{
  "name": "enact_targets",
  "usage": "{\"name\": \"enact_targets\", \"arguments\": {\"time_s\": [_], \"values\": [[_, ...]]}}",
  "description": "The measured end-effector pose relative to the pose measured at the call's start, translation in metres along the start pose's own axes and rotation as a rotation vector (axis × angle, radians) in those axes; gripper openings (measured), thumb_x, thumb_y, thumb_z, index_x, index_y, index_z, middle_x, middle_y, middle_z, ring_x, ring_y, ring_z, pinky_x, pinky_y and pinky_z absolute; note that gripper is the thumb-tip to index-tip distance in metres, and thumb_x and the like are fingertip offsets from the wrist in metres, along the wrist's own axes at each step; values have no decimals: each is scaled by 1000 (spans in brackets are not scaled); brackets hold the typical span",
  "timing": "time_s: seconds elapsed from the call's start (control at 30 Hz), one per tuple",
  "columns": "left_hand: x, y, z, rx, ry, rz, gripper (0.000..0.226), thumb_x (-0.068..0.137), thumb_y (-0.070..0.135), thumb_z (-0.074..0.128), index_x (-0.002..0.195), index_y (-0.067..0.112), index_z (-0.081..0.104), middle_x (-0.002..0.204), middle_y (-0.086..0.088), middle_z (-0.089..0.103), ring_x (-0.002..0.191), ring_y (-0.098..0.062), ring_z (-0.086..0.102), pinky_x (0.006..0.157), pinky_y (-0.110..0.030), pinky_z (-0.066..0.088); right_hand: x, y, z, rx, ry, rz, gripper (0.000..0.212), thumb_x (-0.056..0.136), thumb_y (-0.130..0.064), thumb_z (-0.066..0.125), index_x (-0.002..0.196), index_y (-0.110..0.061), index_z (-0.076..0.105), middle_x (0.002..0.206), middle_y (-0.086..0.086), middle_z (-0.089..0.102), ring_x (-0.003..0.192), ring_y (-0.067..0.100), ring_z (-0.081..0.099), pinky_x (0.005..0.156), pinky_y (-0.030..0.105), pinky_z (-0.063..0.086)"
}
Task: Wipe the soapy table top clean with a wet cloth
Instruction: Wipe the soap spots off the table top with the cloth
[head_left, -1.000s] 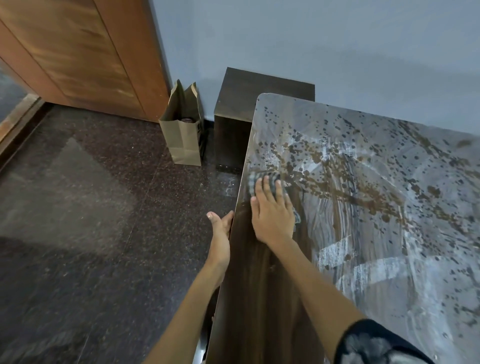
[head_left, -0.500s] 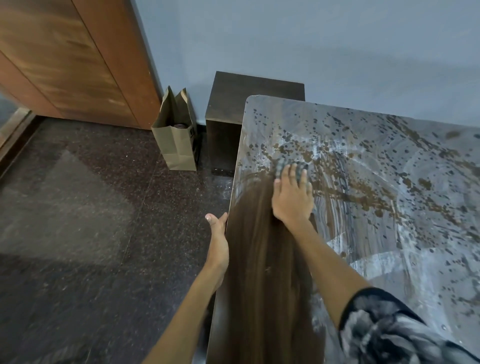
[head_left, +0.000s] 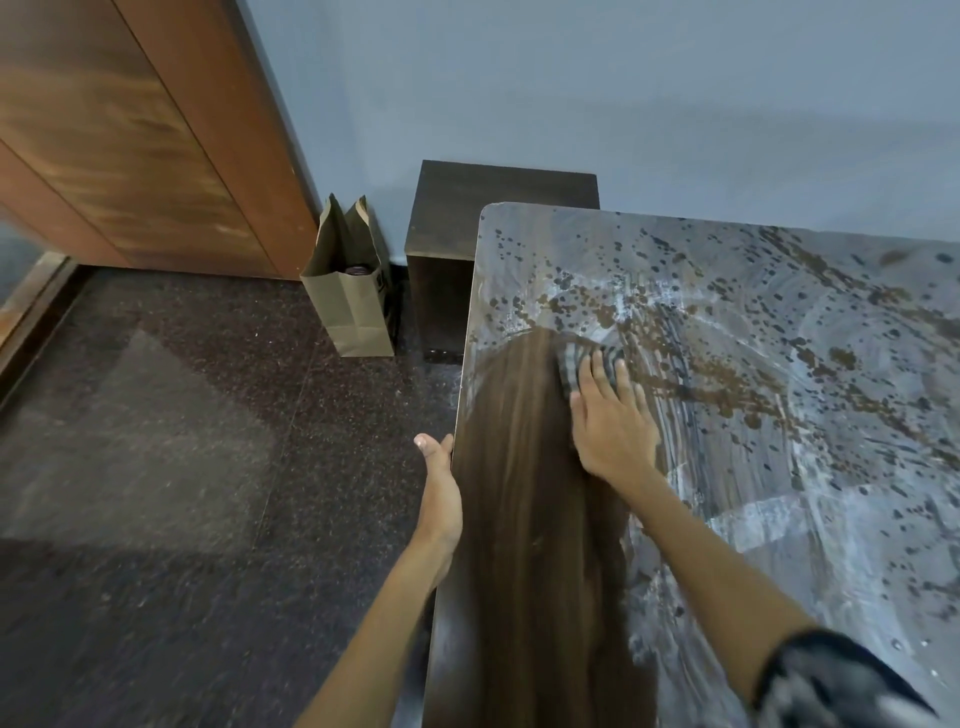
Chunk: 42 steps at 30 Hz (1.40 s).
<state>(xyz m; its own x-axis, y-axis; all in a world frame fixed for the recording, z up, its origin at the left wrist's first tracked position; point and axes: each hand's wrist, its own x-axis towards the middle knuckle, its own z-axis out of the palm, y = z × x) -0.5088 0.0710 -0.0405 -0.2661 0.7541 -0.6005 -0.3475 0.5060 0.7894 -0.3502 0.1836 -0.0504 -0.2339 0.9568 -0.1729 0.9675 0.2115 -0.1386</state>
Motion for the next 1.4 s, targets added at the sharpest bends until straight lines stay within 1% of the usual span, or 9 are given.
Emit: {"name": "enact_targets", "arguments": {"time_s": [0.13,0.4,0.57,0.73,0.93,1.07,1.13,1.27,1.4], "values": [[-1,2,2,24,13,-21,103,62,78,5,147,21,19,153,1,23,140,-18,22,117,-43,13,40,-43,-1,-10,-11,-17,54,102,-36,10,150,-17,-3,158,2,-3,144,21,-7,117,40,1],[0,3,5,-47,13,-3,115,58,92,16,144,18,31,147,-5,36,134,-18,34,114,-42,24,-41,-30,5,-85,-112,-686,51,100,-37,18,149,-24,17,154,-8,15,144,14,7,115,36,6],[7,2,1,-29,14,-12,107,61,80,7,146,18,23,152,-2,26,139,-19,25,116,-44,16,-20,13,-3,-143,-51,-405,49,99,-39,3,145,-28,-7,153,-11,-10,143,13,-10,114,35,-7],[10,3,8,10,43,0,105,63,79,4,146,18,26,150,-2,31,137,-20,30,115,-41,19,56,-27,-8,-34,-14,-79,53,101,-39,10,150,-21,-1,157,-3,-4,144,19,-8,116,39,-1],[11,11,12,-70,6,65,93,78,69,3,128,7,50,122,-12,60,110,-22,58,95,-30,46,21,-72,3,-22,-32,-451,51,101,-34,19,150,-23,11,157,-5,10,145,17,0,117,40,3],[15,17,13,-107,36,43,107,65,84,13,138,11,41,137,-10,49,126,-22,45,110,-39,31,-30,-41,10,-19,-57,-590,48,99,-36,25,146,-25,28,152,-7,29,142,16,19,115,39,15],[21,17,12,-119,25,19,116,58,90,17,139,10,39,138,-11,48,125,-23,46,110,-41,32,-37,-18,8,-61,-40,-521,50,98,-38,21,145,-26,30,150,-9,31,141,13,21,115,38,15],[33,20,12,-56,14,15,110,60,82,9,143,12,32,144,-7,41,130,-24,40,112,-45,27,3,11,-4,-69,-1,-255,58,95,-40,-1,149,-25,10,156,-10,6,142,9,-5,115,36,-2],[42,28,17,16,4,22,103,68,80,5,143,15,32,143,-5,41,130,-24,40,112,-45,27,72,-6,-14,25,34,40,51,102,-34,13,151,-19,5,158,-3,4,145,18,-2,116,39,3]]}}
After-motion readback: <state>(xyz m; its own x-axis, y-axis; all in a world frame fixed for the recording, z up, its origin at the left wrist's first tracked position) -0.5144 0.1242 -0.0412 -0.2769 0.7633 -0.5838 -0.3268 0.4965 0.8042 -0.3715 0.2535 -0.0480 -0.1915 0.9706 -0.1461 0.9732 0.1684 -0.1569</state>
